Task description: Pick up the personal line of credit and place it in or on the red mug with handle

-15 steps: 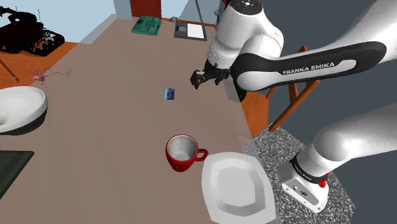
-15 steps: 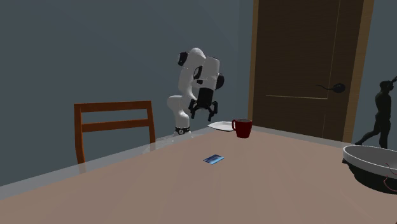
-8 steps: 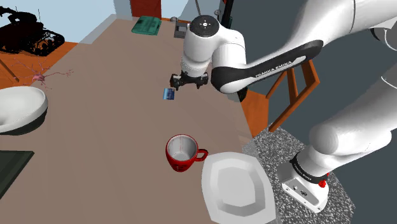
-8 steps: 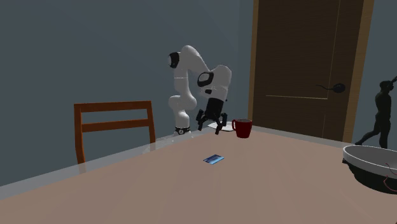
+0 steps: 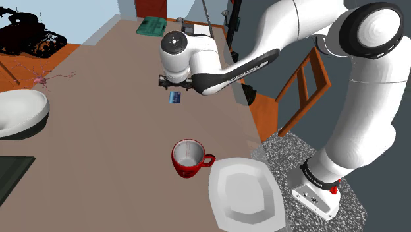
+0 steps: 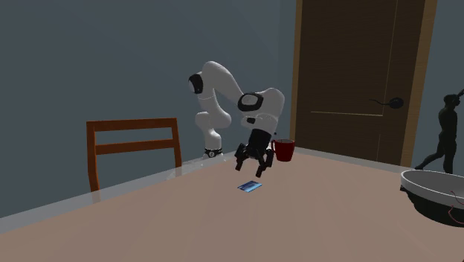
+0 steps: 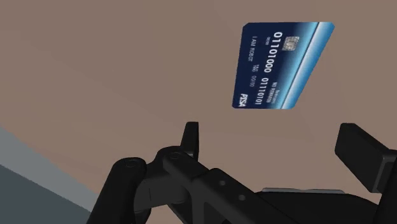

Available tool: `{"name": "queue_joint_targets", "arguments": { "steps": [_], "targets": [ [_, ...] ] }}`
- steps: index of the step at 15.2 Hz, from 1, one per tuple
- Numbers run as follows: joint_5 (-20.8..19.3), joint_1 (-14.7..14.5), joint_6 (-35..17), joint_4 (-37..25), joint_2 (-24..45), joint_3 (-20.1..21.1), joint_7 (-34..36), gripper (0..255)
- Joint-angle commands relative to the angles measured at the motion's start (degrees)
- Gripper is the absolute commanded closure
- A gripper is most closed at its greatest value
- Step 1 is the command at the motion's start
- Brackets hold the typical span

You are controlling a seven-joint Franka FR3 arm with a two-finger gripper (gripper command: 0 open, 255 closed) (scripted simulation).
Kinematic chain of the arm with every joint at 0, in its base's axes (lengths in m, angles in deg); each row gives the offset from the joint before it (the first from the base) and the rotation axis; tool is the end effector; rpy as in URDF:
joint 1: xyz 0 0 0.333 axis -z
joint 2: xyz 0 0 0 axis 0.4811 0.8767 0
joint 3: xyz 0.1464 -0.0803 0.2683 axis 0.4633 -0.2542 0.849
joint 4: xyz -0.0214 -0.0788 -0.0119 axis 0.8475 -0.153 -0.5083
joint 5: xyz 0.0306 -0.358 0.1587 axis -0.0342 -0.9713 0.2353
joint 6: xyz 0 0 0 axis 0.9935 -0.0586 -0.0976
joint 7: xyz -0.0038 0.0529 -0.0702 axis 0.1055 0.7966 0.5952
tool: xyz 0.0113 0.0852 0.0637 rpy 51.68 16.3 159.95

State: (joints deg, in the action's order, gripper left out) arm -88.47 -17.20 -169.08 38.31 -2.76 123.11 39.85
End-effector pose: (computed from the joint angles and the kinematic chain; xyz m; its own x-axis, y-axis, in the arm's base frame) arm 0.5719 0.3109 0.3529 0.6774 -0.5019 0.5379 -0.5947 -0.8040 -0.0013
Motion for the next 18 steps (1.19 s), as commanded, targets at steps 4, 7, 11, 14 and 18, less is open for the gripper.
{"name": "queue_joint_targets", "arguments": {
  "steps": [4,7,11,14,18],
  "targets": [
    [-3.52,-2.52,0.28,-3.31,4.41,-2.79,2.11,0],
    [-4.85,-2.74,-0.58,-3.86,5.97,-3.81,2.48,0],
    [-5.11,-2.79,-0.74,-3.97,6.28,-4.00,2.55,0],
    [-5.11,-2.79,-0.74,-3.97,6.28,-4.00,2.55,0],
    [-5.11,-2.76,-0.76,-3.94,6.26,-4.01,2.55,255]
  ]
}}
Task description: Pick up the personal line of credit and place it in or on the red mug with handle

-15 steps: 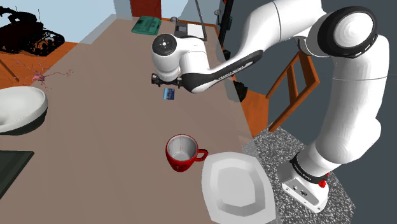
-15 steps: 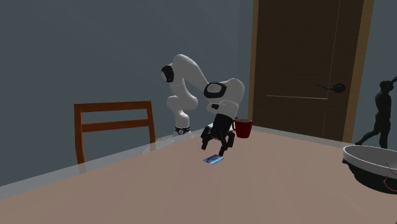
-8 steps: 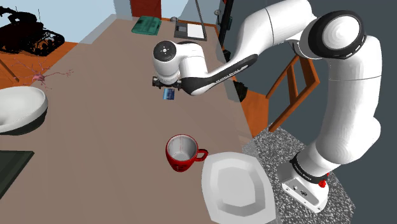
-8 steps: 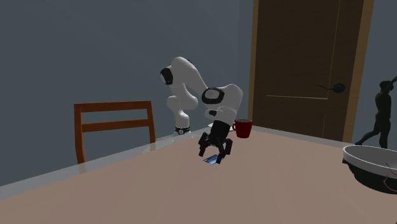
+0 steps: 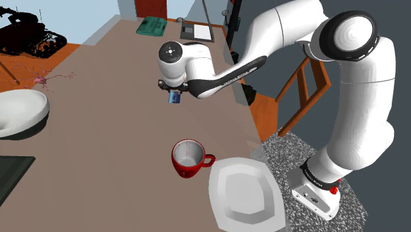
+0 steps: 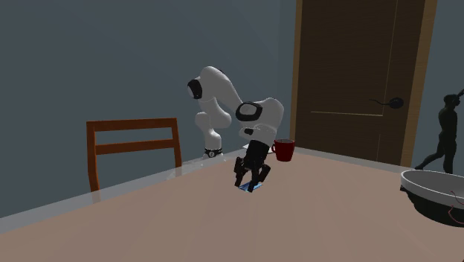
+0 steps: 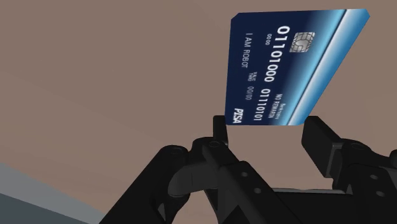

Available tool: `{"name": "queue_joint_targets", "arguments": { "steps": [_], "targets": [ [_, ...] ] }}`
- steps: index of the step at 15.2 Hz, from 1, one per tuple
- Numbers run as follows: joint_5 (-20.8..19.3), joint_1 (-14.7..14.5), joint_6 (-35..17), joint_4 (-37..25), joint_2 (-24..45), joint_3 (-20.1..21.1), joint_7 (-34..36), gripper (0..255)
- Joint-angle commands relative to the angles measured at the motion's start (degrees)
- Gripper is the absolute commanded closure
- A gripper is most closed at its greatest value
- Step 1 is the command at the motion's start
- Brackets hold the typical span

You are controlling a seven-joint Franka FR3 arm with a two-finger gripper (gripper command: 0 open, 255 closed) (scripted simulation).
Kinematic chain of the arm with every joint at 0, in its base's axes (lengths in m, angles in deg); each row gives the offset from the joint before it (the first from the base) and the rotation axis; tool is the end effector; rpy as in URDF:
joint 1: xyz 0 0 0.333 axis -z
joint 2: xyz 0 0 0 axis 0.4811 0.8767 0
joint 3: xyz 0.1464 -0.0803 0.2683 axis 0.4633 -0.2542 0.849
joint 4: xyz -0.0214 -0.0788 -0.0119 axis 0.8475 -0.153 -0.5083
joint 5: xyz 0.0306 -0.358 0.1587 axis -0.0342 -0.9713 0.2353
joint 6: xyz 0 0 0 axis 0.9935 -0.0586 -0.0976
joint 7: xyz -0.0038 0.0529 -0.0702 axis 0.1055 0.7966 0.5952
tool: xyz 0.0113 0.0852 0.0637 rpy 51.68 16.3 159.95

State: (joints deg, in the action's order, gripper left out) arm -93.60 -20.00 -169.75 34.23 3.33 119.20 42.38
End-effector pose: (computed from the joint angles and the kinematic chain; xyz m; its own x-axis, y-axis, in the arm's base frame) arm 0.5995 0.3039 0.3159 0.6565 -0.5127 0.5533 -0.6115 -0.7912 -0.0076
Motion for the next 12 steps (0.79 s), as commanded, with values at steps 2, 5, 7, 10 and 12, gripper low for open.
{"name": "queue_joint_targets", "arguments": {
  "steps": [2,5,7,10,12],
  "targets": [
    [0.09,-0.02,0.02,0.08,0.15,-0.05,-0.01,255],
    [0.11,0.00,0.02,0.17,0.08,-0.01,0.03,255],
    [0.01,0.03,-0.06,0.11,0.20,-0.09,0.02,255],
    [1.38,0.57,0.75,-0.18,-1.05,0.76,-1.32,255],
    [2.29,0.92,1.31,-0.44,-1.85,1.30,-2.23,255]
  ]
}}
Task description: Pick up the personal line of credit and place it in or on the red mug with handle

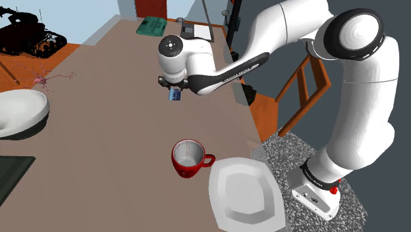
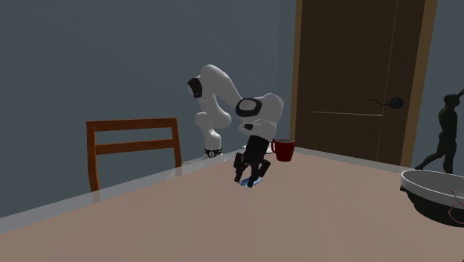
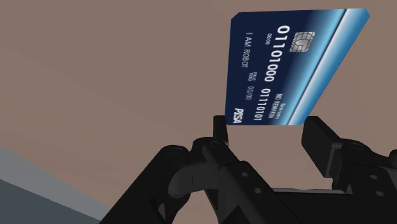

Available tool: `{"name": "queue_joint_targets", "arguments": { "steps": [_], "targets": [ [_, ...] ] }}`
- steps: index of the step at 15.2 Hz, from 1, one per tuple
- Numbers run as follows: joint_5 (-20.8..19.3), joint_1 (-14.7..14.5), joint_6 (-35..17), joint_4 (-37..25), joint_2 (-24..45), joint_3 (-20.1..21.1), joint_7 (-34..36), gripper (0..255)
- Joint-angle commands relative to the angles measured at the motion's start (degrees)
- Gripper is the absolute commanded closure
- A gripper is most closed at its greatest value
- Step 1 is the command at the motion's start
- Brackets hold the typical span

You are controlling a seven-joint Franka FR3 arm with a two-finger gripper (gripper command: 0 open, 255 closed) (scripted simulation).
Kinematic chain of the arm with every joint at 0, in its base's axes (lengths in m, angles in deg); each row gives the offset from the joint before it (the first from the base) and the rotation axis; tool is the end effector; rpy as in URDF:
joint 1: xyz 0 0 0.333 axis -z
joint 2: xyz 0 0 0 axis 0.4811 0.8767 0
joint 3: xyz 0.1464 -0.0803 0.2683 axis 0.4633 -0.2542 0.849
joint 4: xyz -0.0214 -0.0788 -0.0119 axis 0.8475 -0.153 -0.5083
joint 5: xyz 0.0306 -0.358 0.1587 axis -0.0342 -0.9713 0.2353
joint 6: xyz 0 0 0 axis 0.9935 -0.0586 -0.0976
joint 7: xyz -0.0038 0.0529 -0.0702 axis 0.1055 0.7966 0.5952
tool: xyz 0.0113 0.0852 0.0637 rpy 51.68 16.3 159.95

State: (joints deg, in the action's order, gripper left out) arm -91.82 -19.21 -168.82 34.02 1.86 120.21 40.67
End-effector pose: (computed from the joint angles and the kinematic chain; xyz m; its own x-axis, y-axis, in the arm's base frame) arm 0.5992 0.3027 0.3335 0.6586 -0.5131 0.5504 -0.6120 -0.7908 -0.0049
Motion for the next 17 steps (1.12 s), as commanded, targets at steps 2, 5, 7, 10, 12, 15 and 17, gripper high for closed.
{"name": "queue_joint_targets", "arguments": {
  "steps": [2,5,7,10,12,15,17],
  "targets": [
    [1.41,0.45,0.96,-0.54,-1.16,0.82,-1.42,255],
    [2.73,0.91,1.87,-1.10,-2.28,1.59,-2.79,255],
    [3.59,1.19,2.51,-1.54,-2.99,2.07,-3.70,255],
    [4.84,1.56,3.51,-2.29,-3.99,2.78,-5.07,255],
    [5.65,1.78,4.21,-2.86,-4.62,3.22,-5.98,255],
    [6.82,2.06,5.31,-3.82,-5.51,3.84,-7.35,255],
    [7.56,2.21,6.08,-4.53,-6.06,4.23,-8.25,255]
  ]
}}
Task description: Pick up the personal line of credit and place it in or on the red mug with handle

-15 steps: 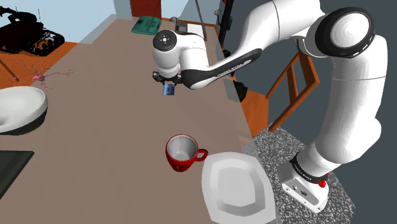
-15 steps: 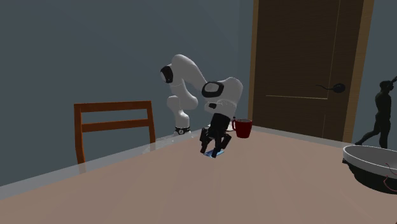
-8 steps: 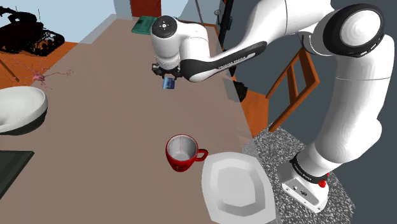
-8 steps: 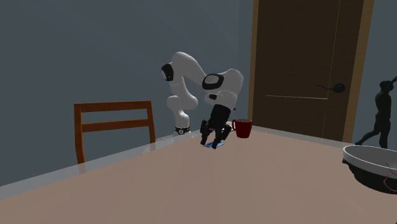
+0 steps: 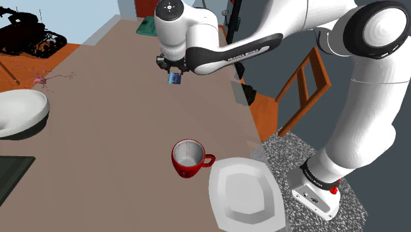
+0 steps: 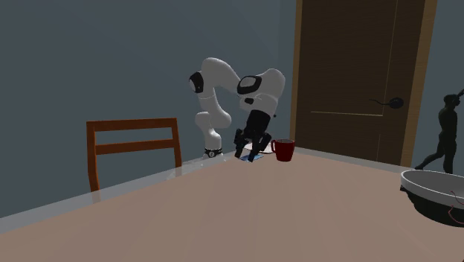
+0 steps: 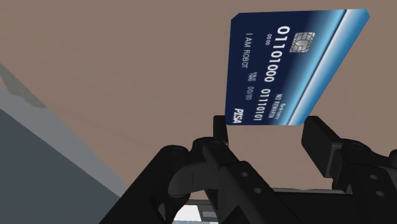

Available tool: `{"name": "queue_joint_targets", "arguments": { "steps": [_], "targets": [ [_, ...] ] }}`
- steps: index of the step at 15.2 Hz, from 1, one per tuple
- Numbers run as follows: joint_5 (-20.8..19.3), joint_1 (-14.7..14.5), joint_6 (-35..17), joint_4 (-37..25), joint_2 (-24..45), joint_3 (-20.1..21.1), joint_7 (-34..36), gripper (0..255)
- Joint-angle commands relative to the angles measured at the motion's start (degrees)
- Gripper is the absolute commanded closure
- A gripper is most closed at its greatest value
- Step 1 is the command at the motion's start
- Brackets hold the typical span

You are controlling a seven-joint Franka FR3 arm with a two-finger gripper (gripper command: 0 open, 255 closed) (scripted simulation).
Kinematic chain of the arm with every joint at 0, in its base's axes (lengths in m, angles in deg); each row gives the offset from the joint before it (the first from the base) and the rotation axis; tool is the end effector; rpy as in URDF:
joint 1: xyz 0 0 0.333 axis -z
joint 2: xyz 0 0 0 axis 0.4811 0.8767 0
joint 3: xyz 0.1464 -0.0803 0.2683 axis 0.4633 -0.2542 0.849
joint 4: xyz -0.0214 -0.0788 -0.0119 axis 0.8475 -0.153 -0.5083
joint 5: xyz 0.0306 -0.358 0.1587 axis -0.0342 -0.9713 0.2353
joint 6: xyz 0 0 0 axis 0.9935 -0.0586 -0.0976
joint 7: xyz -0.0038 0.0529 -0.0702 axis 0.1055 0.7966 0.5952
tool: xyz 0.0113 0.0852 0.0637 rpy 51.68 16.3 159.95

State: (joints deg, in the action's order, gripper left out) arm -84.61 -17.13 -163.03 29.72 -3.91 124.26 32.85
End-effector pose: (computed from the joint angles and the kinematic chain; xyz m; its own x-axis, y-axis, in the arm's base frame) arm 0.5994 0.3036 0.4246 0.6585 -0.5133 0.5504 -0.6122 -0.7907 -0.0050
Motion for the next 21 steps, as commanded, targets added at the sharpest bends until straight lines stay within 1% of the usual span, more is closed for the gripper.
{"name": "queue_joint_targets", "arguments": {
  "steps": [1,11,16,21],
  "targets": [
    [0.71,0.20,0.69,-0.61,-0.55,0.37,-0.88,255],
    [3.64,0.34,4.80,-4.88,-2.49,1.80,-5.05,255],
    [8.39,2.53,3.77,4.00,-10.35,5.67,-1.13,255],
    [14.34,3.92,2.99,10.89,-18.21,9.54,1.58,255]
  ]
}}
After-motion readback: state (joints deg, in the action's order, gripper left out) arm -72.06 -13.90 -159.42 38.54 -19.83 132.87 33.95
